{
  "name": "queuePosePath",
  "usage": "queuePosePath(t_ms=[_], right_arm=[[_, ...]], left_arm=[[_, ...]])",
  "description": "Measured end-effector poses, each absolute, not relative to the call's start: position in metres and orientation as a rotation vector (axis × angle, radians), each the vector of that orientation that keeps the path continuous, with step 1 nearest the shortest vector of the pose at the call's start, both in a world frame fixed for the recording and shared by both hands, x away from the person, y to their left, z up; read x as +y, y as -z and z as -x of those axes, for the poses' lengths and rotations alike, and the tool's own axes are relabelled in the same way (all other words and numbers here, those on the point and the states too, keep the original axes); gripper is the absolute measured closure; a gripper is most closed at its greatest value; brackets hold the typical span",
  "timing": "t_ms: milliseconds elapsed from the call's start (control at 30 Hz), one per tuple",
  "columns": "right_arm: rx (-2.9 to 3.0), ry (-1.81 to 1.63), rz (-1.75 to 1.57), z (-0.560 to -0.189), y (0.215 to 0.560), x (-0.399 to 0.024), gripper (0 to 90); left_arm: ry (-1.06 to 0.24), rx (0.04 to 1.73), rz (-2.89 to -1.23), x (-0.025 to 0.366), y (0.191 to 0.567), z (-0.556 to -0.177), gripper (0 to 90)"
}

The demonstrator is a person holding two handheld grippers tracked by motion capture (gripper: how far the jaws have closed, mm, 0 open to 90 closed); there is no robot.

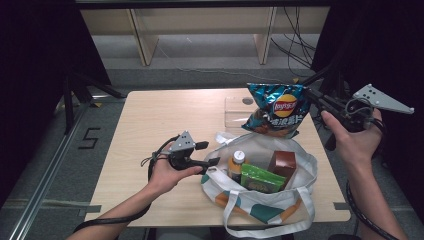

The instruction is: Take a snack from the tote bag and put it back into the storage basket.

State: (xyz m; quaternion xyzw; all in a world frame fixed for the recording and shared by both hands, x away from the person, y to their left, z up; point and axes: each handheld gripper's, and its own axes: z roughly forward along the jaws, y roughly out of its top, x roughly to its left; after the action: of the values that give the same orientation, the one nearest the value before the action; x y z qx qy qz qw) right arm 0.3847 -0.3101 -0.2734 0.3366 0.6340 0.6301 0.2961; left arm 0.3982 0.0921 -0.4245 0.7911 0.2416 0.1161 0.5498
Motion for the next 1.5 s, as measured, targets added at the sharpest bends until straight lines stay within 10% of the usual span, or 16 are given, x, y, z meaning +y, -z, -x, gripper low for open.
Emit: queuePosePath(t_ms=[1500], right_arm=[[1.608,-1.662,-0.947,-0.410,0.261,-0.315,90.0]], left_arm=[[-0.271,0.582,-1.852,0.094,0.423,-0.399,29.4]])
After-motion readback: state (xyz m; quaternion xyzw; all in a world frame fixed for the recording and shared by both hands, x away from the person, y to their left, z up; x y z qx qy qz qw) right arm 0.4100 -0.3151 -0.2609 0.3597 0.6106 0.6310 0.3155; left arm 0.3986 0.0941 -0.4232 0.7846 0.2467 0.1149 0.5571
